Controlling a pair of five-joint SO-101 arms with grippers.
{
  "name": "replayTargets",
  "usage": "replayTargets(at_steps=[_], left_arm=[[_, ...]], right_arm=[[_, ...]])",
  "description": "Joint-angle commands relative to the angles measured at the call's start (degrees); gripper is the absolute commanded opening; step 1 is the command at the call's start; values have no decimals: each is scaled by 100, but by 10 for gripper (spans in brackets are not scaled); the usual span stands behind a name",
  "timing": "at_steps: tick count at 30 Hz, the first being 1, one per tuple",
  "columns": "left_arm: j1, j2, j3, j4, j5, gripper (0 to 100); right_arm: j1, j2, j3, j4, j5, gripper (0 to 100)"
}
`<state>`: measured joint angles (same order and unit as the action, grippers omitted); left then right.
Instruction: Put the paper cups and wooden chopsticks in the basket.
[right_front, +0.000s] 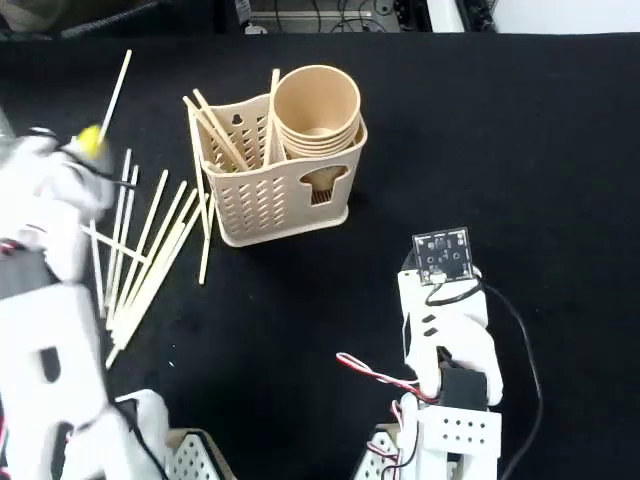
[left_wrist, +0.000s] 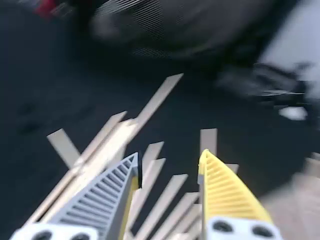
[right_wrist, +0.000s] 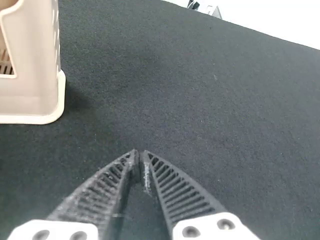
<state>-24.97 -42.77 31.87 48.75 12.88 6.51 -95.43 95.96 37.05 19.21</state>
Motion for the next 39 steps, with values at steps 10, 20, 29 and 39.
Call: replayTargets(at_steps=[10, 20, 29, 39], left_arm=[[-743, 4492, -1525, 123, -914, 199], [-760, 5653, -1921, 79, -273, 193], [-769, 6110, -2369, 123, -316, 23], [-514, 4870, -2308, 897, -431, 29]], right_arm=[[-62, -66, -31, -114, 44, 13], [-70, -66, -31, -105, 44, 13], [-70, -66, -31, -97, 44, 13], [-70, -66, -31, -97, 44, 13]])
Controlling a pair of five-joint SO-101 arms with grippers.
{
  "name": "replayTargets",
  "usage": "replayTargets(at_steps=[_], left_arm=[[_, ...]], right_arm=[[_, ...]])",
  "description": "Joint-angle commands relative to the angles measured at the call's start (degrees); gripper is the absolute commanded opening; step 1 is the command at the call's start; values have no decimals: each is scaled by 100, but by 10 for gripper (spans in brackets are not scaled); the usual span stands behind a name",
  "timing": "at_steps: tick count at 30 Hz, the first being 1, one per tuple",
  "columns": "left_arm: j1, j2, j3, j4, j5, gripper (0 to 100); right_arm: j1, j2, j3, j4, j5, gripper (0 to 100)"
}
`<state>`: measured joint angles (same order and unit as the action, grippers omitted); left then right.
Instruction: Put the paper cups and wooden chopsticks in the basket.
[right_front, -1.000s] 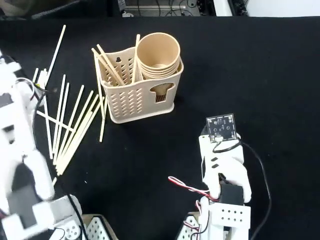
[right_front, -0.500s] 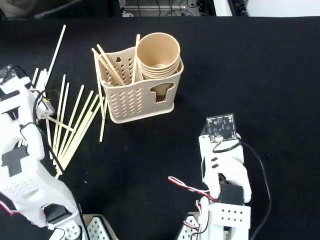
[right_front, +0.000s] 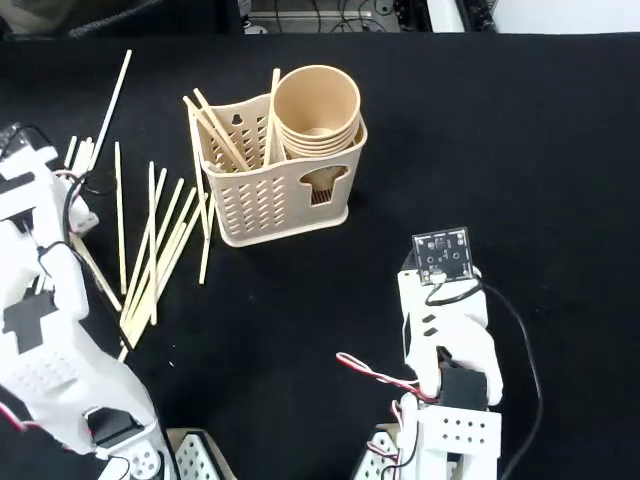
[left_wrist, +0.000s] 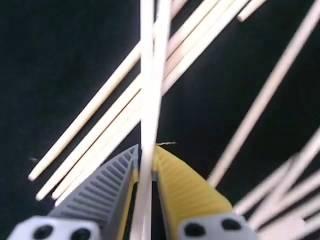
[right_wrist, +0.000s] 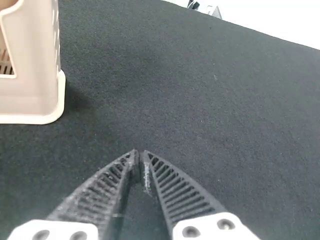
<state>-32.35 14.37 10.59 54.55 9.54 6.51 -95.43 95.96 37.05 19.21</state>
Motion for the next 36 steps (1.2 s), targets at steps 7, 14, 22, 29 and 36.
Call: replayTargets(at_steps=[7, 14, 22, 29, 36], left_arm=[[690, -2180, -189, 484, -360, 29], [1042, -3253, -180, -484, -343, 29], [2026, -4571, 769, -2022, -352, 28], [2862, -6725, 2571, -4018, -352, 28], [3609, -8018, 3433, -4818, -352, 28]], right_arm=[[-70, -66, -31, -97, 44, 13], [-70, -66, -31, -97, 44, 13], [-70, -66, -31, -97, 44, 13], [-62, -66, -31, -97, 44, 13], [-62, -66, -31, -114, 44, 13]])
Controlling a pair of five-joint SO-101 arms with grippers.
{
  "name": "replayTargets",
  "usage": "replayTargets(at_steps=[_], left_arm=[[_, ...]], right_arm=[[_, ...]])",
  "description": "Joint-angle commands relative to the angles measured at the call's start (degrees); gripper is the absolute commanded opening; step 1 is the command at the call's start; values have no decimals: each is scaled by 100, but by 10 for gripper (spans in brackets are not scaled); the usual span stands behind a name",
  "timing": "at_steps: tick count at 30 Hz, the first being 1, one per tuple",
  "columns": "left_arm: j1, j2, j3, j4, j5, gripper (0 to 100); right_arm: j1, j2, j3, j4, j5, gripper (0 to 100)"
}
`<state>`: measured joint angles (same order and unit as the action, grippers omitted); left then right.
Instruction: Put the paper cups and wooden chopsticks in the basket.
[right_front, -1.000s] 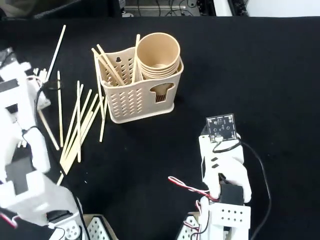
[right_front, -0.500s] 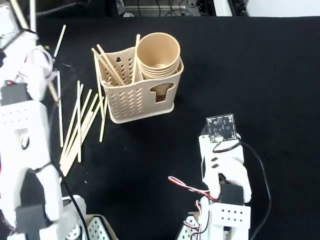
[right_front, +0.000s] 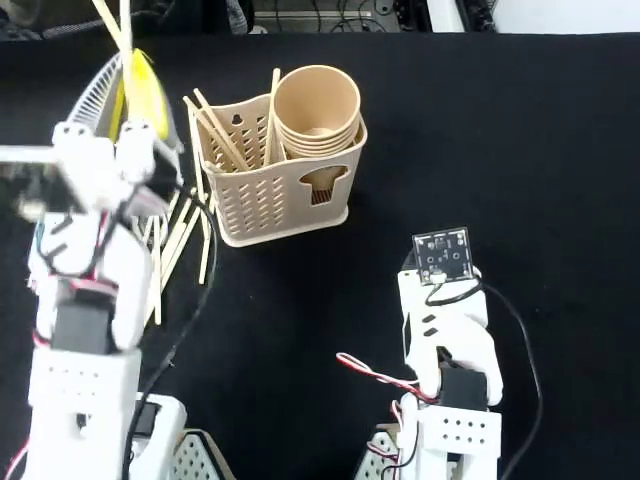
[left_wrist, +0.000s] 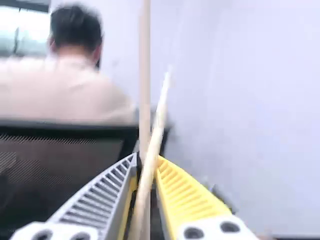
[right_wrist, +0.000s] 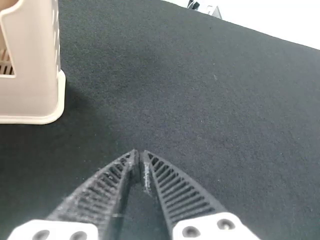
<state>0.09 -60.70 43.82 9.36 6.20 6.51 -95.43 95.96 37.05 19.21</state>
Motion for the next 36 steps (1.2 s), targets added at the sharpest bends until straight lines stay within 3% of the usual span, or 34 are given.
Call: replayTargets(at_steps=[1, 10, 14, 21, 26, 31, 36], left_arm=[[418, -484, 110, -316, 9, 28], [681, 932, 154, -870, 70, 28], [681, 1266, 215, -730, 571, 37], [567, 967, 75, 844, 985, 216], [119, 914, -4, 1609, 879, 218], [-479, 976, -593, 3534, 888, 220], [-1508, 1002, -840, 4756, 554, 220]], right_arm=[[-53, -66, -31, -114, 44, 13], [-53, -66, -31, -114, 44, 13], [-53, -66, -31, -114, 44, 13], [-44, -66, -31, -123, 44, 13], [-53, -66, -31, -123, 44, 13], [-44, -66, -31, -123, 44, 13], [-62, -66, -48, -88, 44, 13]])
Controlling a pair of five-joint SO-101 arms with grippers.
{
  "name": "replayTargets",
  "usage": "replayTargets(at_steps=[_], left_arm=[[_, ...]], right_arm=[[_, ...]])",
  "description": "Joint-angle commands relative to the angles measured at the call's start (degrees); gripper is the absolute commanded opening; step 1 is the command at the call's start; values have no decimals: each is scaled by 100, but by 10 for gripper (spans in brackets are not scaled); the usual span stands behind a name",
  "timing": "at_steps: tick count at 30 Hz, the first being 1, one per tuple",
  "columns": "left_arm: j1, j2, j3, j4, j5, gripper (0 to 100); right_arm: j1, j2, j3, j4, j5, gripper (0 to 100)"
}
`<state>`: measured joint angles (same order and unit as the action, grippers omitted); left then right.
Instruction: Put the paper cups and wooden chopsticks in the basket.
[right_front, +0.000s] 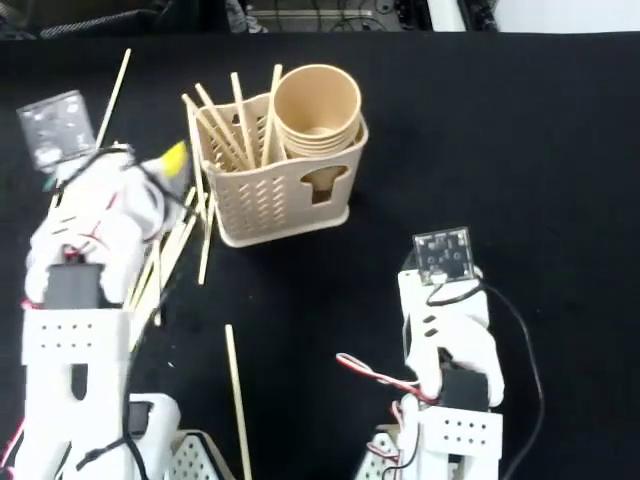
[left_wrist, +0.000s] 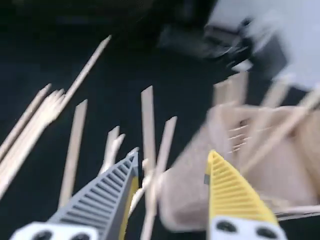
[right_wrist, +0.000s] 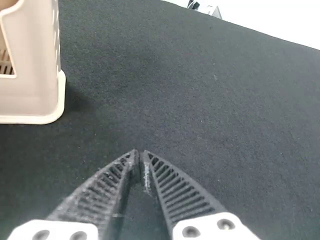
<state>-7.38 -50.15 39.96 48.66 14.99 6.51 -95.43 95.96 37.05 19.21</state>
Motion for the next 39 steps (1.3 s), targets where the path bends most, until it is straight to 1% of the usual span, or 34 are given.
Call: replayTargets(at_steps=[1, 3, 5, 8, 10, 16, 20, 21, 23, 25, 26, 27, 29, 33, 36, 39], left_arm=[[-910, 0, -453, 985, -448, 221], [-1068, 290, -462, 1240, -791, 221], [-1086, 844, -514, 1310, -1231, 222], [-1068, 1969, -831, 1345, -1837, 227], [-1068, 2813, -1130, 1363, -2048, 227], [-1068, 5116, -2211, 1292, -2154, 227], [-1068, 6356, -2888, 1301, -2110, 223], [-1068, 6620, -3011, 1301, -2110, 213], [-1024, 6989, -3213, 1301, -2127, 149], [-980, 7182, -3380, 1336, -2154, 39], [-971, 7209, -3415, 1345, -2154, 19], [-971, 7209, -3415, 1354, -2154, 46], [-980, 7200, -3424, 1354, -2145, 27], [-980, 7042, -3389, 1354, -2110, 28], [-980, 6514, -3187, 1345, -2110, 28], [-971, 5635, -2923, 1310, -2101, 28]], right_arm=[[-70, -66, -48, -88, 44, 13], [-70, -66, -48, -88, 44, 13], [-70, -66, -48, -88, 44, 13], [-70, -66, -40, -88, 44, 13], [-70, -66, -40, -88, 44, 13], [-70, -66, -40, -88, 44, 13], [-62, -66, -40, -97, 44, 13], [-62, -66, -40, -97, 44, 13], [-53, -66, -40, -105, 44, 13], [-53, -66, -40, -114, 44, 13], [-53, -66, -40, -114, 44, 13], [-53, -66, -40, -114, 44, 13], [-44, -66, -40, -114, 44, 13], [-44, -66, -40, -114, 44, 13], [-44, -66, -40, -114, 44, 13], [-44, -66, -40, -114, 44, 13]])
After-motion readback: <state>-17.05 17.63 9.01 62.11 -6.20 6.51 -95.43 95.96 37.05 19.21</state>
